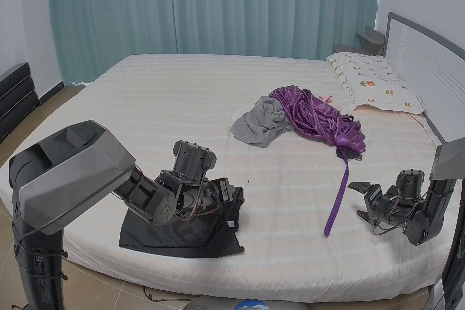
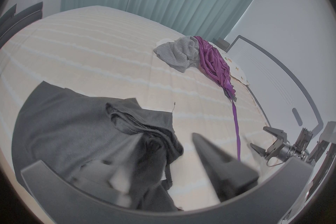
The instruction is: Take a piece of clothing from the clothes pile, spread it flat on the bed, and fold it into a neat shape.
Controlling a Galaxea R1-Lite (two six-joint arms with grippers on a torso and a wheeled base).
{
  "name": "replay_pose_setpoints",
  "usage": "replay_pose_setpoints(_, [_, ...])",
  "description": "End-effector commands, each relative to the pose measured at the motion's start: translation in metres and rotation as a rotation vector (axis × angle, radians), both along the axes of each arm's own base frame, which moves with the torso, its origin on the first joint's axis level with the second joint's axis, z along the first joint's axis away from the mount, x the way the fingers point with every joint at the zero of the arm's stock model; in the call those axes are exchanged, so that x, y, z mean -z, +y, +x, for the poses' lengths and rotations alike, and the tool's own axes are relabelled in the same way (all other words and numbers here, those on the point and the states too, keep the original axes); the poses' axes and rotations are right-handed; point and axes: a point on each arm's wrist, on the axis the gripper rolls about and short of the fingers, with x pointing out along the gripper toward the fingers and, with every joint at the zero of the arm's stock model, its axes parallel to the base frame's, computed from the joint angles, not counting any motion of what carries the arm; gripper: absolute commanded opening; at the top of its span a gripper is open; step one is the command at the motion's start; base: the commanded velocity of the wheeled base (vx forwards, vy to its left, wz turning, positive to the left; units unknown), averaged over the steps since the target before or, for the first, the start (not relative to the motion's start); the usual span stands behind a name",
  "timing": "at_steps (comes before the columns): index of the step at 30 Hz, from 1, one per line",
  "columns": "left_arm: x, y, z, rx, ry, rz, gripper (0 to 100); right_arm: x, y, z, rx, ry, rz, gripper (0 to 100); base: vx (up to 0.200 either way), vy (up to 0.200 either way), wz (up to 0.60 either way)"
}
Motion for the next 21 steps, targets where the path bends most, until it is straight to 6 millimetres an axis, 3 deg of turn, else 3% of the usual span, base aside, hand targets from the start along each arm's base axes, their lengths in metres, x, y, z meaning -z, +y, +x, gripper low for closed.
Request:
replay_pose_setpoints(1, [0.002,-0.004,-0.002,-0.021,0.022,-0.035,100,0.001,0.001,-0.001,-0.004,0.006,0.0,100,0.0,0.0,0.0])
replay_pose_setpoints(3, [-0.002,-0.003,-0.004,-0.033,0.024,-0.052,100,0.001,0.002,-0.002,-0.008,0.006,0.0,100,0.0,0.0,0.0])
replay_pose_setpoints(4, [-0.016,0.002,-0.007,-0.06,0.019,-0.09,100,0.001,0.002,-0.002,-0.008,0.009,0.0,100,0.0,0.0,0.0])
replay_pose_setpoints(7, [-0.029,0.016,-0.014,-0.088,0.029,-0.133,100,0.002,0.003,-0.002,-0.011,0.012,0.001,100,0.0,0.0,0.0])
replay_pose_setpoints(12, [-0.048,0.055,-0.031,-0.148,0.071,-0.218,100,0.003,0.003,-0.002,-0.011,0.015,0.001,100,0.0,0.0,0.0])
replay_pose_setpoints(21, [-0.041,0.12,-0.064,-0.256,0.231,-0.355,100,0.004,0.009,-0.006,-0.031,0.027,-0.001,100,0.0,0.0,0.0])
